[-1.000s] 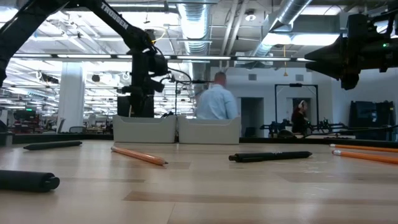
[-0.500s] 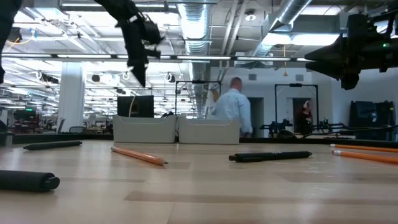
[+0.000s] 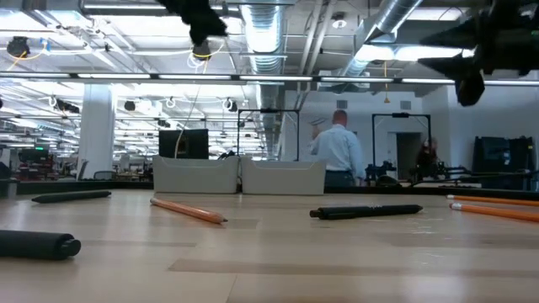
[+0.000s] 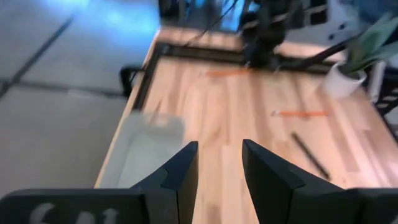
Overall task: Sort pens & pencils
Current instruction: Put the top yellow pencil into the right gray bin
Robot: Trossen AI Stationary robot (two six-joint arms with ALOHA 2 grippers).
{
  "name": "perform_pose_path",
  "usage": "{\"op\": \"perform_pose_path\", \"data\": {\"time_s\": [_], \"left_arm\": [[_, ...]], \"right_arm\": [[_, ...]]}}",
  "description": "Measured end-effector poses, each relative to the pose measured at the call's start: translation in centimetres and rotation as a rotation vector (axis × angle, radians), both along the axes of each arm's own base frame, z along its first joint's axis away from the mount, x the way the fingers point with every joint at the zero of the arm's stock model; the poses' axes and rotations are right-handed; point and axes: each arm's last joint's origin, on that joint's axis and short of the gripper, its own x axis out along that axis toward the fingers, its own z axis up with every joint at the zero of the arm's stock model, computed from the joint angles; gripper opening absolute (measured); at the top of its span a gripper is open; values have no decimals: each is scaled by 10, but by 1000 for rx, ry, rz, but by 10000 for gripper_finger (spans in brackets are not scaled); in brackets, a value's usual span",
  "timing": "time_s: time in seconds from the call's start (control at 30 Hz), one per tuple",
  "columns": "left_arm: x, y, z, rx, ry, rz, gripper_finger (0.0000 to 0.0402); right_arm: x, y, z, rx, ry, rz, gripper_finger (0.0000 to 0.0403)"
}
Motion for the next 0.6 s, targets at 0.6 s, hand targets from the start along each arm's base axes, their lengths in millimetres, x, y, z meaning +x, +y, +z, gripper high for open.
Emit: {"op": "perform_pose_path", "data": {"time_s": [0.6], "left_arm": [[-36, -79, -53, 65, -264, 198, 114]], "right_arm": [[-39, 2, 85, 198, 233, 62, 182]]}}
